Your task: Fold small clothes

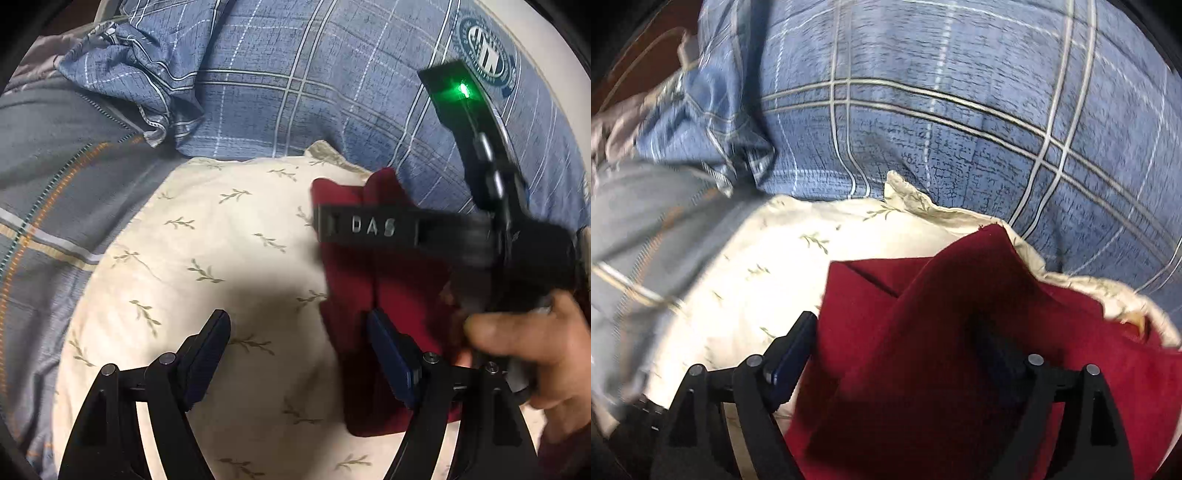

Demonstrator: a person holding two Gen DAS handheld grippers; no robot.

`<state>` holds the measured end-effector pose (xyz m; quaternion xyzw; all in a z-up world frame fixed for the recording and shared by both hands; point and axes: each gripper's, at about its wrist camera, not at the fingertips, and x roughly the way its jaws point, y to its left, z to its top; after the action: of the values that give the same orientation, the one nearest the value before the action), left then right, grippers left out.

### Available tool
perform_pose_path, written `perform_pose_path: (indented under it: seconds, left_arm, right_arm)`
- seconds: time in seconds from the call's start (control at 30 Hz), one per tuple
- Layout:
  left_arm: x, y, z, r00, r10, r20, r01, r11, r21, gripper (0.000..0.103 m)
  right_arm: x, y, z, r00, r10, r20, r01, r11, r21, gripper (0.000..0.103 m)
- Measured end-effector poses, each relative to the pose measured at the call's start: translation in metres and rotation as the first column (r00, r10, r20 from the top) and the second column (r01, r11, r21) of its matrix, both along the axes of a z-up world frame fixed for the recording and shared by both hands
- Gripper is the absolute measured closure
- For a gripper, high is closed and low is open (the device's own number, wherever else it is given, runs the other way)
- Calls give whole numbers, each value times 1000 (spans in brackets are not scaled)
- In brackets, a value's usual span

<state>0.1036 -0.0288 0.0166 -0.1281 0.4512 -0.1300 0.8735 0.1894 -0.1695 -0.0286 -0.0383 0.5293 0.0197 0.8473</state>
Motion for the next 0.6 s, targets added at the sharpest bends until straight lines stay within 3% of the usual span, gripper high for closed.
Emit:
perform_pose_path:
  seconds: [0.1,0.2,0.37,0.6]
  left_arm:
    - [-2,-3,5,999,-32,28,33,999,-23,27]
    - [-6,-5,7,996,-70,46,74,994,-79,27]
    - [-10,-19,8,985,-152,80,161,980,-116,26]
    - [-6,-27,-2,986,-151,69,153,988,-30,25]
  right_arm:
    - [-11,-14,12,999,20,36,-21,999,48,63]
    - [-20,-32,30,998,18,56,-26,987,157,79]
    - [-27,-44,39,997,-4,75,-12,977,214,81]
    - [-33,-46,41,997,0,76,-15,980,198,81]
